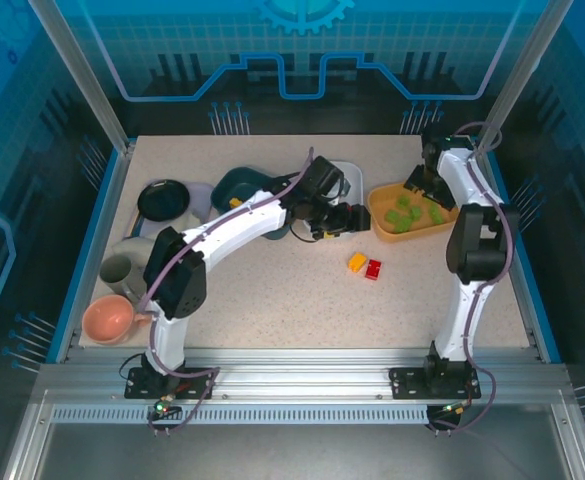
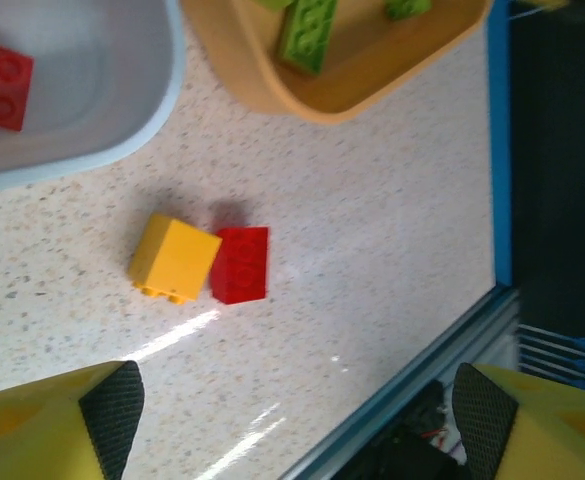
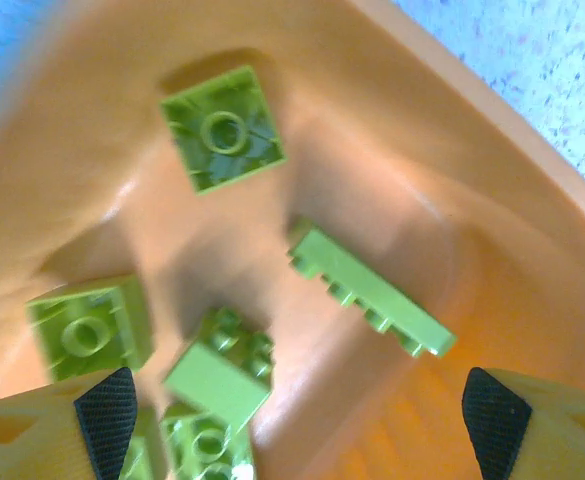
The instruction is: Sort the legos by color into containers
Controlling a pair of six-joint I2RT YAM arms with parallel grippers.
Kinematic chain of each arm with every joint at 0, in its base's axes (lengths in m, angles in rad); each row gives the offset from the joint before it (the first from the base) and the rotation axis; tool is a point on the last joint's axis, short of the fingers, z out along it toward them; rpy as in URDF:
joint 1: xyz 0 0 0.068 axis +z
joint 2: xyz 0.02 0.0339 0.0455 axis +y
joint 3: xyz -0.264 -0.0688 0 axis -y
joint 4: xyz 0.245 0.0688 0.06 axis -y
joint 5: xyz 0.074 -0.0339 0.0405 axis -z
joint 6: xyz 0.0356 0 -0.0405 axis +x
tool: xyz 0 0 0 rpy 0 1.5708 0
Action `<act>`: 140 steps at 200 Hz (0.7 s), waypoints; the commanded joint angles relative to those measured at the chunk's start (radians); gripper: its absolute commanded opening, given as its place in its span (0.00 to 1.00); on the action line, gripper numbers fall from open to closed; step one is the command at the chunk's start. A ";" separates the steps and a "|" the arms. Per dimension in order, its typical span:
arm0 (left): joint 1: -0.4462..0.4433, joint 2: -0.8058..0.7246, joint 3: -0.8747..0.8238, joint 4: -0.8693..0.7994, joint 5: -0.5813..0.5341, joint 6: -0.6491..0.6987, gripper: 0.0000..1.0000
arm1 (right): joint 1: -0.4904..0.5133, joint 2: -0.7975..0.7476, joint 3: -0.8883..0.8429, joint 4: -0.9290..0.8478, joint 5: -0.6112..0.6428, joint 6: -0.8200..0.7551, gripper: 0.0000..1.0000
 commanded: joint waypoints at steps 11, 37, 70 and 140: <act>-0.022 0.093 0.079 -0.189 -0.076 -0.004 0.81 | 0.156 -0.345 -0.204 0.060 0.016 -0.020 0.84; -0.028 0.167 0.138 -0.271 -0.090 -0.138 0.79 | 0.286 -0.643 -0.513 0.148 -0.021 -0.044 0.83; -0.035 0.252 0.222 -0.345 -0.062 -0.358 0.79 | 0.380 -1.036 -0.842 0.176 -0.106 -0.058 0.83; -0.069 0.350 0.303 -0.331 -0.041 -0.667 0.82 | 0.368 -1.382 -1.029 0.160 -0.390 -0.131 0.84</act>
